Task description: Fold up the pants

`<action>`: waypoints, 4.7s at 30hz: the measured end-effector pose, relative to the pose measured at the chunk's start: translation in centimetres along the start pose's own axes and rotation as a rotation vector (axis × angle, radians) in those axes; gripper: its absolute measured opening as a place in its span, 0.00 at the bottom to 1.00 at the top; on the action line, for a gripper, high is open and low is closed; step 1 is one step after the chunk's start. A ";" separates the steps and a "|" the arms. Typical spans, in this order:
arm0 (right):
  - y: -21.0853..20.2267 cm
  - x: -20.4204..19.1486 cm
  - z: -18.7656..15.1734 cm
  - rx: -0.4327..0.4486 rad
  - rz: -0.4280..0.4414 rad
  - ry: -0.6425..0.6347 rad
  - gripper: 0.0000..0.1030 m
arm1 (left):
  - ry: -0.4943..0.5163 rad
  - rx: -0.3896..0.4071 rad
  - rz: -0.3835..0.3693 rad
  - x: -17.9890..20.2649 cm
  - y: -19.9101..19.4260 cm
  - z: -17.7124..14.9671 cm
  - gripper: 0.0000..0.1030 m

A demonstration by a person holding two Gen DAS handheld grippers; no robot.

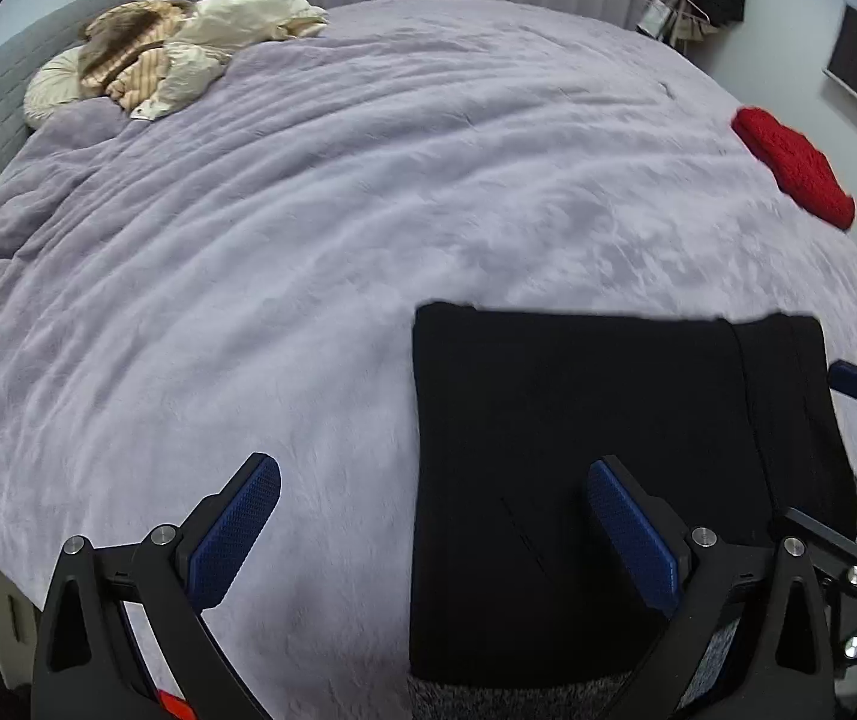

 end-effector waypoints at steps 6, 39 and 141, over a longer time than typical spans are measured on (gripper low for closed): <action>2.8 0.7 -4.1 -0.067 -0.046 -0.035 0.99 | -0.023 -0.009 -0.076 -1.2 1.2 -2.9 1.00; -4.2 0.5 -11.1 0.069 0.228 -0.129 1.00 | 0.067 -0.039 -0.151 2.5 0.9 -6.4 1.00; 3.3 22.4 -1.7 0.034 0.092 0.356 0.97 | 0.076 0.013 -0.168 17.3 4.9 11.6 0.96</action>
Point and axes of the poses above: each gripper's, at about its wrist camera, not at the fingertips, and y roughly the way its jaws point, x to its right, z to its top, the point moved 7 cm from there along y, roughly the way its jaws point, and after that the axes turned 14 degrees about -x, right-handed, at the moved point
